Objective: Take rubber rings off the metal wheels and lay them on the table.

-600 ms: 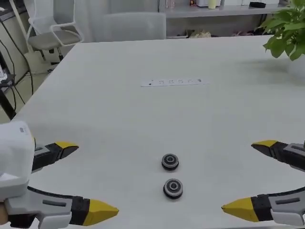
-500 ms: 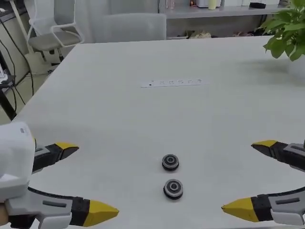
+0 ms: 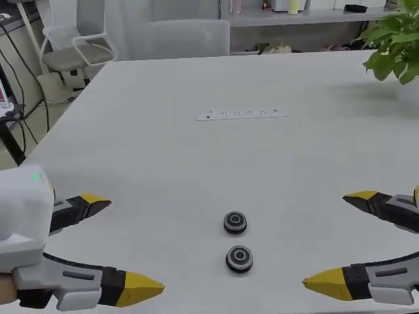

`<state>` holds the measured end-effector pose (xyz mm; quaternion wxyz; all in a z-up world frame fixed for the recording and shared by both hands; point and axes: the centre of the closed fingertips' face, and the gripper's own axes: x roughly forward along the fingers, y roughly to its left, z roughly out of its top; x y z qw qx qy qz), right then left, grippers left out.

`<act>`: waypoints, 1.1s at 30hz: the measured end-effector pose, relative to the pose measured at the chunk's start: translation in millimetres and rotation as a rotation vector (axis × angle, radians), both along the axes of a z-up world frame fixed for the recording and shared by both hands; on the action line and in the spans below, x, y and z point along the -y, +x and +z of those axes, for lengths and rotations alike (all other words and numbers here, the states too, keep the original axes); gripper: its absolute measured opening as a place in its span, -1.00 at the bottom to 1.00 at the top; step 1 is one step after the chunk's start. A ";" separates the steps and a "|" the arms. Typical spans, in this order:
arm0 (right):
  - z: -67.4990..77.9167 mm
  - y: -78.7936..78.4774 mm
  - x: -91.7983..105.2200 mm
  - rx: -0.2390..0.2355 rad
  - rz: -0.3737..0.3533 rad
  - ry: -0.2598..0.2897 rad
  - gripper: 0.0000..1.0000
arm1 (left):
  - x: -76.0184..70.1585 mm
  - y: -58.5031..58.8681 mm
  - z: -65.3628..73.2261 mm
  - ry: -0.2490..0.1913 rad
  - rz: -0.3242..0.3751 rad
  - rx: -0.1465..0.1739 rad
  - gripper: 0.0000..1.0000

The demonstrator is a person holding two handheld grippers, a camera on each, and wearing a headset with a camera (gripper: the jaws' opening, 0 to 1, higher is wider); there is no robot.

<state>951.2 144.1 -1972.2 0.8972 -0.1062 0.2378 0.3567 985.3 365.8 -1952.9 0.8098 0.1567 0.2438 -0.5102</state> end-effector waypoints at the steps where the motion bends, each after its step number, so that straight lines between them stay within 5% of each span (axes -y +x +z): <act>1: -0.4 0.3 -0.7 0.001 0.004 -0.001 0.98 | 0.4 0.2 -0.7 0.003 -0.002 0.000 0.95; 33: -27.1 12.4 -19.9 -0.013 0.096 0.019 0.90 | 32.9 13.1 -17.2 0.018 -0.089 -0.010 0.84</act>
